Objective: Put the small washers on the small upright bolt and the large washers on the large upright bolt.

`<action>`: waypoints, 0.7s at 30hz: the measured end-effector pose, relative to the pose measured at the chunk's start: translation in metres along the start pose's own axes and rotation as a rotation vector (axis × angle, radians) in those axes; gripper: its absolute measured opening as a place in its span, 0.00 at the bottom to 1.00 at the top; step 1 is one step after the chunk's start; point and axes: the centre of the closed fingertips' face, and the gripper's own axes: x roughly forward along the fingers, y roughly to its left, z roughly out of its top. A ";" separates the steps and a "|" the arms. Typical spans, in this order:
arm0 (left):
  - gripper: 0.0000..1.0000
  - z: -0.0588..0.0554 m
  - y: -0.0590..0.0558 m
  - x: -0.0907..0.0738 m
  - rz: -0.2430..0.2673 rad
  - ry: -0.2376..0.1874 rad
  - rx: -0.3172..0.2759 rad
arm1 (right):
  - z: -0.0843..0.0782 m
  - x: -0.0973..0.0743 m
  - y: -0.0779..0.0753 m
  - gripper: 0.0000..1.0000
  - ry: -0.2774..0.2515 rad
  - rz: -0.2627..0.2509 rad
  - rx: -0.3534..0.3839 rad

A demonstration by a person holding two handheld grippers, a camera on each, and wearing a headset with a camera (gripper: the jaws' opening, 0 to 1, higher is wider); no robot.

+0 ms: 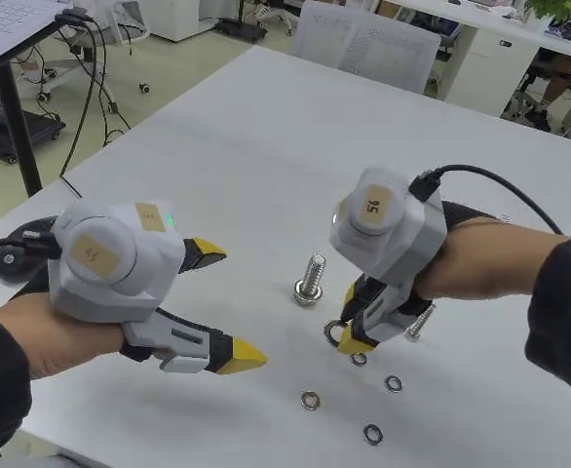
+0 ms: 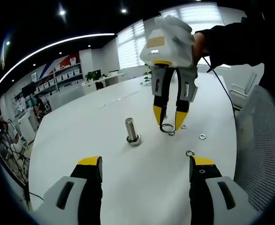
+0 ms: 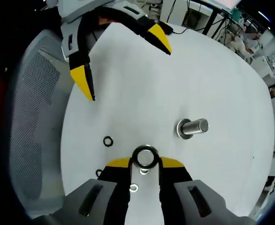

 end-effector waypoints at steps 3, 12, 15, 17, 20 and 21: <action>0.75 0.000 0.000 0.000 -0.002 0.000 0.000 | 0.001 -0.007 -0.002 0.23 -0.008 -0.004 -0.001; 0.75 0.001 0.001 0.000 0.000 -0.006 -0.001 | 0.007 -0.027 -0.015 0.23 0.008 -0.040 -0.033; 0.75 0.001 0.000 -0.001 0.000 -0.006 -0.001 | 0.012 -0.033 -0.020 0.23 0.005 -0.053 -0.045; 0.75 0.001 0.000 -0.001 -0.001 -0.008 -0.001 | 0.016 -0.038 -0.024 0.23 -0.001 -0.064 -0.051; 0.75 0.001 0.000 -0.002 0.000 -0.008 0.000 | 0.023 -0.044 -0.032 0.23 -0.004 -0.085 -0.065; 0.75 0.001 0.000 -0.002 0.000 -0.008 -0.001 | 0.024 -0.045 -0.034 0.23 -0.008 -0.088 -0.067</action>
